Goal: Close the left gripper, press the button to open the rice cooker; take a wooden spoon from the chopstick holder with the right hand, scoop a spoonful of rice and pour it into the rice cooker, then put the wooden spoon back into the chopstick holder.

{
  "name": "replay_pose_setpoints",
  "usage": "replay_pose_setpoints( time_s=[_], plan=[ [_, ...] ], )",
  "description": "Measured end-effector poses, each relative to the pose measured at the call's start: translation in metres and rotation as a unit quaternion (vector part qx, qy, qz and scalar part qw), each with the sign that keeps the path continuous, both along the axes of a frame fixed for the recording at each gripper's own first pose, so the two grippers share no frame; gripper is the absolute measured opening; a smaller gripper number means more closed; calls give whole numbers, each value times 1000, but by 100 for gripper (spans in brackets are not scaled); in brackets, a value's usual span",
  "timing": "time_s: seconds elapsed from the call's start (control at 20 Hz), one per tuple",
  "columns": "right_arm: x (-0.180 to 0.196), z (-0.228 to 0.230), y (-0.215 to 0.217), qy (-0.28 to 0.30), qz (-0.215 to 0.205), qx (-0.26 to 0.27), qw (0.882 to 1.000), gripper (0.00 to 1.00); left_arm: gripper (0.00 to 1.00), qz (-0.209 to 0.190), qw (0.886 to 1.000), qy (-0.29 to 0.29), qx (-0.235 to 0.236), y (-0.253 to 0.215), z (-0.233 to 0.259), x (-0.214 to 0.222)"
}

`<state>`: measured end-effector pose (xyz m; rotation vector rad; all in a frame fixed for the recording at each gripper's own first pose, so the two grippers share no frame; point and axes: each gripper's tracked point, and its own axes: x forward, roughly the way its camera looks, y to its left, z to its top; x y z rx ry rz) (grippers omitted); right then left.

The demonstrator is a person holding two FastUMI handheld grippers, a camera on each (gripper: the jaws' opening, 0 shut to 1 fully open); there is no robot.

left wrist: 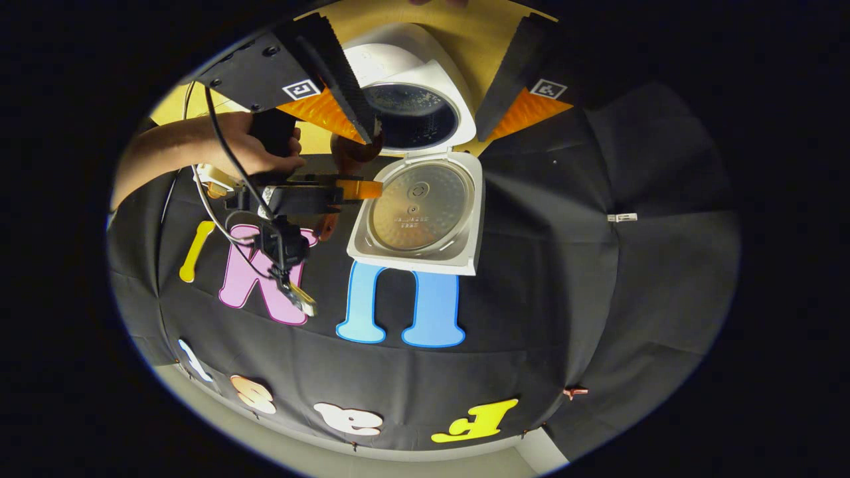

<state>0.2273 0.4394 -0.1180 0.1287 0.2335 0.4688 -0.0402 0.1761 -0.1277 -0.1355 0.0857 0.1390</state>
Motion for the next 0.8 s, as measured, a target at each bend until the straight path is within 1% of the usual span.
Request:
replay_pose_setpoints(
  time_s=[0.15,0.3,0.45,0.55,0.65,0.7,0.75,0.8],
  plan=[
    [-9,0,23,-44,49,-74,995,23,98,1,1000,0,0,1,0,2],
    [-16,-10,41,-70,88,-127,985,23,98,4,1000,1,-2,2,0,2],
    [-21,-14,55,-102,120,-172,972,23,98,7,1000,3,-3,4,-1,1],
    [-29,-18,66,-128,149,-212,957,23,98,10,1000,2,-3,6,-1,1],
    [-40,-18,76,-169,176,-259,935,23,98,13,1000,2,-2,7,-1,0],
    [-47,-18,80,-188,189,-281,922,23,98,13,1000,2,-4,7,0,1],
    [-52,-21,83,-201,201,-295,912,22,95,15,1000,1,-3,7,1,0],
    [-58,-26,85,-197,212,-298,910,23,95,15,1000,0,-2,7,2,0]
  ],
)
